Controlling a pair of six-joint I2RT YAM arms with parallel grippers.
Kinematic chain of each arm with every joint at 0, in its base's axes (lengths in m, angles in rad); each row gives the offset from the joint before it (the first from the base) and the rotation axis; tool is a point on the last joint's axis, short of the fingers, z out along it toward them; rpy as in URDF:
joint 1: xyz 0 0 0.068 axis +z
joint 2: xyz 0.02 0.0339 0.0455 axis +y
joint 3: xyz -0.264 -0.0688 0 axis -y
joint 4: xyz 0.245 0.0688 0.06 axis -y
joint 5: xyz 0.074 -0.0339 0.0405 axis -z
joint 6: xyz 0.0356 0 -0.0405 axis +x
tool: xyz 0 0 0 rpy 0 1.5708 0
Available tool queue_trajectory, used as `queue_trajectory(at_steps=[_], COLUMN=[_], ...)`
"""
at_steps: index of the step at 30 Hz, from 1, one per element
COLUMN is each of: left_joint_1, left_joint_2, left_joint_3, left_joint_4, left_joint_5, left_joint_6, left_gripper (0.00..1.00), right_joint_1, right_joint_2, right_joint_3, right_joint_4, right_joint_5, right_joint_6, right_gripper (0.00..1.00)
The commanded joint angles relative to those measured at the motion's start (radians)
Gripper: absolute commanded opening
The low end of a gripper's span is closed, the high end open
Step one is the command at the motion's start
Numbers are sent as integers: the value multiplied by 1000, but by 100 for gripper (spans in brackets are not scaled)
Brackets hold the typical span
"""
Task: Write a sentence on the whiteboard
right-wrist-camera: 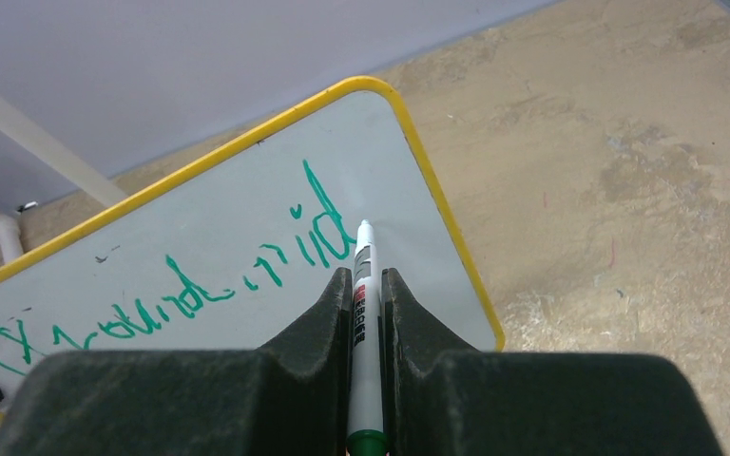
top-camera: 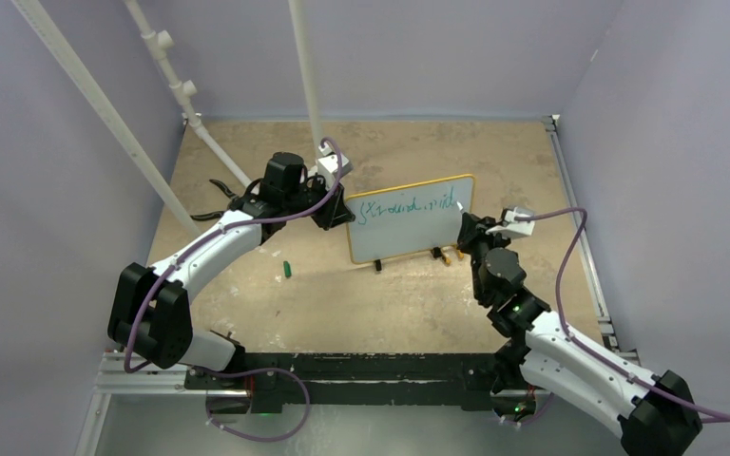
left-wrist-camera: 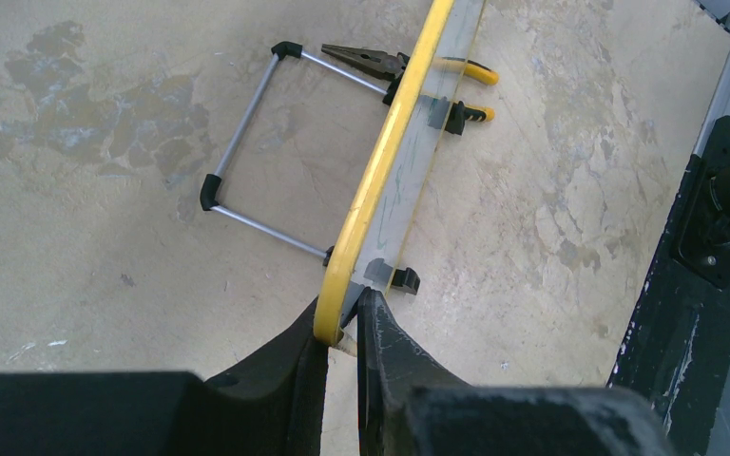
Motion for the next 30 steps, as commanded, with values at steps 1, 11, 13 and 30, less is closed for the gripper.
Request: queue_trajectory(at_steps=[1, 11, 13, 30], left_joint_1=[17, 17, 17, 17], left_joint_2=[-1, -3, -3, -6], left_joint_3=[26, 27, 26, 27], left_joint_4=[-11, -11, -10, -12], left_joint_5=[-77, -77, -76, -77], left_joint_6=[47, 48, 48, 48], left_gripper=[0, 0, 0, 0], right_joint_1=[-12, -22, -24, -33], right_joint_2=[14, 63, 68, 65], right_joint_3=[2, 7, 8, -5], right_joint_4=[58, 96, 101, 51], right_joint_5=[25, 26, 28, 46], right_joint_6=[-12, -28, -30, 5], right_gripper=[0, 0, 0, 0])
